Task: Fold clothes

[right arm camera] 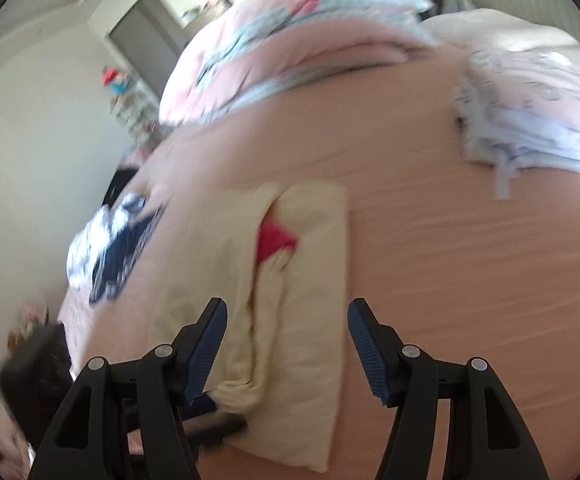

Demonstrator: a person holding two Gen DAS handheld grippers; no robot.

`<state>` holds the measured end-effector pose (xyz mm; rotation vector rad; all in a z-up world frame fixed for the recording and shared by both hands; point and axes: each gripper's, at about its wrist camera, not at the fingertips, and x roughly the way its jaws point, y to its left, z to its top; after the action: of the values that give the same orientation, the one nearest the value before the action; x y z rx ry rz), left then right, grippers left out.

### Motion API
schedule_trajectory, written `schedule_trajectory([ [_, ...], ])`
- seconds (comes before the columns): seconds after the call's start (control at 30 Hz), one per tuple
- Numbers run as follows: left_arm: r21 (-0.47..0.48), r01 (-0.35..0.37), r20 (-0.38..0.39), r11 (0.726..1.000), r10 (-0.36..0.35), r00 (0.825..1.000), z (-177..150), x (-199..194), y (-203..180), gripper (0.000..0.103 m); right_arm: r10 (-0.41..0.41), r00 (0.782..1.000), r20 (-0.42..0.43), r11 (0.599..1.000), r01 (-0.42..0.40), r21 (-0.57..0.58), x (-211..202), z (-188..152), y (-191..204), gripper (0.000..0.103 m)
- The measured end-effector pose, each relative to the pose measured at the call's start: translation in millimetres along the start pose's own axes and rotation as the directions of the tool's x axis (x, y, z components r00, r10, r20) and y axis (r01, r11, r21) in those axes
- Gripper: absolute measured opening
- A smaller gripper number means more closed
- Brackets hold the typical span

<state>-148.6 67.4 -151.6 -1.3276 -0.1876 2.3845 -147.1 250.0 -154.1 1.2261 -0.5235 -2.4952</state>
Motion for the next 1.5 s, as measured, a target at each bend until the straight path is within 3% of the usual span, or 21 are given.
schedule_trajectory([
  [0.07, -0.004, 0.015, 0.001, 1.000, -0.015, 1.000, -7.1, -8.5, 4.3, 0.058, 0.038, 0.998, -0.052, 0.999, -0.039, -0.019, 14.6, -6.2, 10.6, 0.062],
  [0.17, -0.009, 0.038, 0.003, 0.999, -0.038, 0.999, -17.8, -21.3, 10.8, 0.058, 0.001, 0.996, -0.094, 0.997, -0.008, -0.072, 30.7, -15.7, 22.0, 0.062],
  [0.3, -0.140, 0.011, 0.057, 0.990, -0.003, 0.998, -19.8, -36.2, 47.2, 0.058, 0.053, 0.989, -0.136, 0.995, -0.064, -0.082, 51.1, -25.2, 35.4, 0.058],
  [0.4, -0.228, 0.006, 0.089, 0.974, 0.015, 0.996, -20.2, -41.1, 67.8, 0.058, -0.046, 0.992, -0.117, 0.991, 0.031, -0.128, 59.6, -26.2, 42.8, 0.042],
  [0.47, -0.245, 0.022, 0.122, 0.969, 0.008, 0.992, -20.6, -47.2, 71.2, 0.058, -0.066, 0.992, -0.105, 0.991, 0.053, -0.122, 59.6, -25.7, 40.0, 0.040],
  [0.67, -0.303, 0.033, 0.122, 0.952, 0.005, 0.992, -24.4, -38.9, 81.1, 0.058, 0.040, 0.993, -0.115, 0.999, -0.043, -0.021, 62.8, -23.2, 27.2, 0.042],
  [0.73, -0.303, 0.023, 0.115, 0.953, 0.013, 0.993, -24.6, -36.0, 78.6, 0.058, 0.077, 0.991, -0.105, 0.996, -0.081, -0.028, 62.5, -22.2, 35.4, 0.019],
  [0.83, -0.302, 0.011, 0.107, 0.953, 0.022, 0.994, -23.0, -34.0, 79.3, 0.058, 0.052, 0.996, -0.077, 0.993, -0.060, -0.103, 52.6, -21.8, 50.3, 0.009],
  [0.9, -0.328, 0.013, 0.109, 0.945, 0.024, 0.994, -20.0, -31.1, 83.7, 0.059, 0.093, 0.995, -0.046, 0.989, -0.097, -0.112, 38.6, -20.6, 51.2, 0.007],
  [0.93, -0.345, 0.020, 0.112, 0.938, 0.019, 0.994, -19.2, -30.8, 86.0, 0.060, 0.171, 0.985, -0.031, 0.981, -0.173, -0.086, 28.7, -18.9, 48.4, 0.006],
  [0.97, -0.353, 0.033, 0.119, 0.935, 0.010, 0.993, -19.7, -31.0, 86.7, 0.060, 0.174, 0.985, -0.018, 0.981, -0.175, -0.086, 23.9, -16.9, 49.5, 0.006],
  [1.07, -0.350, 0.048, 0.134, 0.935, -0.001, 0.991, -20.0, -32.7, 83.9, 0.061, 0.086, 0.996, 0.004, 0.987, -0.084, -0.139, 11.7, -21.3, 48.2, 0.006],
  [1.27, -0.308, 0.042, 0.140, 0.951, 0.002, 0.990, -17.0, -32.1, 74.0, 0.061, -0.039, 0.998, 0.044, 0.991, 0.044, -0.127, -21.9, -32.6, 26.9, 0.006],
  [1.33, -0.309, 0.052, 0.137, 0.950, -0.010, 0.990, -16.3, -28.9, 73.6, 0.061, -0.123, 0.992, -0.041, 0.984, 0.116, -0.135, -8.7, -36.0, 14.8, 0.010],
  [1.43, -0.284, 0.059, 0.143, 0.957, -0.019, 0.990, -8.6, -26.6, 68.7, 0.061, -0.112, 0.981, -0.155, 0.994, 0.110, -0.027, 15.7, -35.8, -5.6, 0.013],
  [1.5, -0.236, 0.004, 0.147, 0.972, 0.031, 0.989, -1.8, -29.2, 62.5, 0.061, -0.094, 0.985, -0.143, 0.995, 0.097, 0.012, 12.7, -31.2, -8.8, 0.017],
])
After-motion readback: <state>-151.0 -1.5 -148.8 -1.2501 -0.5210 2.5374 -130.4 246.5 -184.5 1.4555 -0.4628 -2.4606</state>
